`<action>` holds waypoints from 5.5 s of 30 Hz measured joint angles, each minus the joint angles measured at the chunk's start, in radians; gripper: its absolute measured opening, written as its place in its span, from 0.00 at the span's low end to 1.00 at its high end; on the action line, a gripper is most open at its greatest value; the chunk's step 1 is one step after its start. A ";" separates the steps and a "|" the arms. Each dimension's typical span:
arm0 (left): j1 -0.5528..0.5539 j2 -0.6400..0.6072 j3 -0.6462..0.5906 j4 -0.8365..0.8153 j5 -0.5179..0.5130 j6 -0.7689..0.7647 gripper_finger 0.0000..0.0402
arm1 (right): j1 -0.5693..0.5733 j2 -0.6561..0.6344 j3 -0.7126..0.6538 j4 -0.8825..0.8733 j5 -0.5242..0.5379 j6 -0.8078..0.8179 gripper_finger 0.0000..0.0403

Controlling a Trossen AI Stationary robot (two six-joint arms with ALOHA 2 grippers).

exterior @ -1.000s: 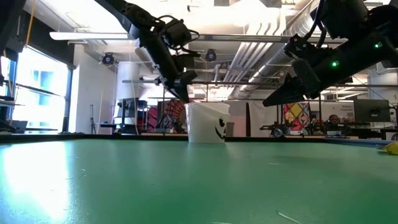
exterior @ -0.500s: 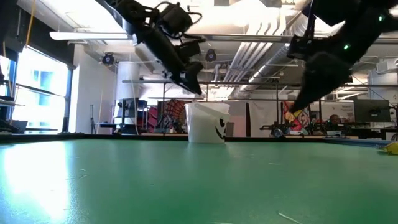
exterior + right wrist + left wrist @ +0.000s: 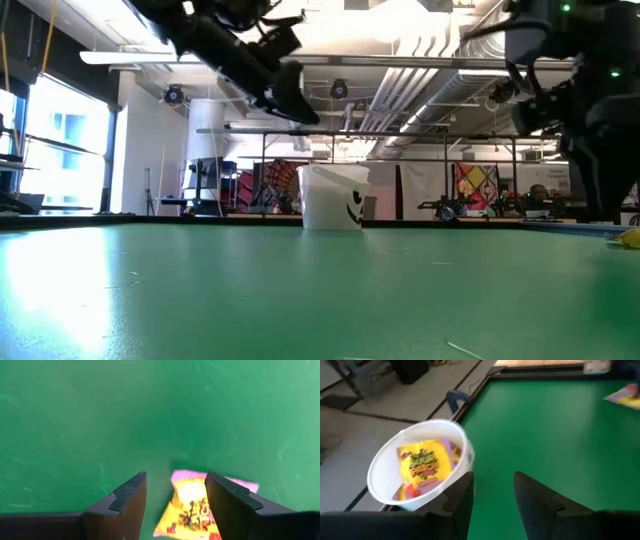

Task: Sort candy by brand, put in halloween buckets
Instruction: Put the yellow candy into the white bucket, then return to home position

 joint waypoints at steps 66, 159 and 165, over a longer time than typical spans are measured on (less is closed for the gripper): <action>-0.103 -0.734 -0.902 0.654 0.170 -0.154 0.22 | -0.531 0.476 0.716 0.564 0.250 -0.858 0.00; -0.074 -0.966 -0.902 0.495 0.149 -0.091 0.22 | -0.245 -0.682 -0.654 1.397 0.313 -0.775 0.00; -0.056 -1.038 -0.902 0.438 0.160 -0.089 0.22 | -0.246 -0.802 -0.655 1.264 0.315 -0.795 0.00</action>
